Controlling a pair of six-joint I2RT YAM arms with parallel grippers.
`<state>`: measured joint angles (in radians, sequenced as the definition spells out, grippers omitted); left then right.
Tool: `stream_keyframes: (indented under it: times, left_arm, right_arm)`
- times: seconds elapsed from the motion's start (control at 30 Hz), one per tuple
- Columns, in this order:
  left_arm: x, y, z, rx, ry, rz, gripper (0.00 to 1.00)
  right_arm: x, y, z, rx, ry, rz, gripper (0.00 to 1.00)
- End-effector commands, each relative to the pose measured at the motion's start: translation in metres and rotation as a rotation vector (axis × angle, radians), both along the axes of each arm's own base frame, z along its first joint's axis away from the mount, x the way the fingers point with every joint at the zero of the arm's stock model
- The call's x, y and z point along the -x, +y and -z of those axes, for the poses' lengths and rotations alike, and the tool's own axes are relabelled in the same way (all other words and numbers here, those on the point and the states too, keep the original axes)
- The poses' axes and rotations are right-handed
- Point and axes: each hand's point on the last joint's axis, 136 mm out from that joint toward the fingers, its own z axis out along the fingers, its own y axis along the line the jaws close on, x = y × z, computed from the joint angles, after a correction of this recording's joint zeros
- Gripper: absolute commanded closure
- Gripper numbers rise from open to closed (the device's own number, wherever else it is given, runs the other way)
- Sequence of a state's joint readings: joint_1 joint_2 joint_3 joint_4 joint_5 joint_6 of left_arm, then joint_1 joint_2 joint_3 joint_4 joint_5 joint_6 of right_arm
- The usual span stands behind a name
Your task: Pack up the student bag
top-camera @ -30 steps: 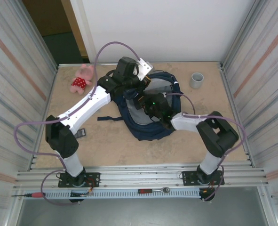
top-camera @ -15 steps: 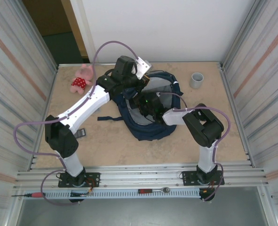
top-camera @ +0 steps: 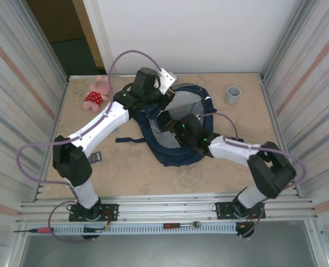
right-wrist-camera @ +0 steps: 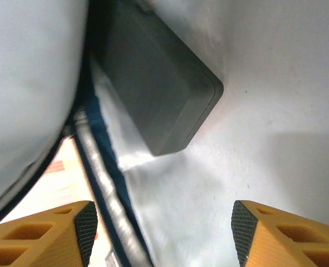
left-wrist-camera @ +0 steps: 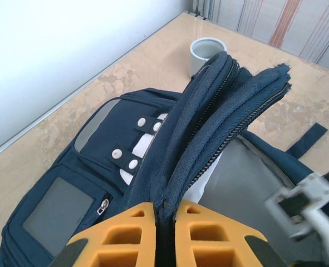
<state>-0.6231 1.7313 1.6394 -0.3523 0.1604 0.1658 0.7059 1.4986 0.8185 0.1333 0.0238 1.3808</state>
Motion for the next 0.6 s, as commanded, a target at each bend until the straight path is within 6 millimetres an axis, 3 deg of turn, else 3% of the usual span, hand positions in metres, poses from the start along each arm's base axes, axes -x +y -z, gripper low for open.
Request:
stream_keyframes:
  times: [0.0, 0.13, 0.33, 0.43, 0.57]
  left_arm:
    - [0.001, 0.007, -0.04, 0.067, -0.119, -0.001, 1.0]
    - [0.013, 0.007, -0.018, 0.056, -0.078, 0.019, 1.0]
    - [0.051, -0.007, 0.039, -0.011, 0.017, 0.086, 1.0]
    - [0.064, -0.007, 0.058, 0.006, 0.081, 0.072, 1.0]
    - [0.073, -0.004, 0.063, 0.063, 0.099, 0.065, 1.0]
  right_arm:
    - [0.021, -0.026, -0.028, 0.129, -0.066, -0.054, 0.35]
    - [0.041, -0.062, -0.073, 0.225, -0.168, -0.081, 0.34]
    - [0.053, -0.087, -0.145, 0.286, -0.309, -0.202, 0.35]
    - [0.055, -0.084, -0.153, 0.35, -0.301, -0.312, 0.34]
    - [0.054, -0.074, -0.145, 0.507, -0.347, -0.518, 0.32]
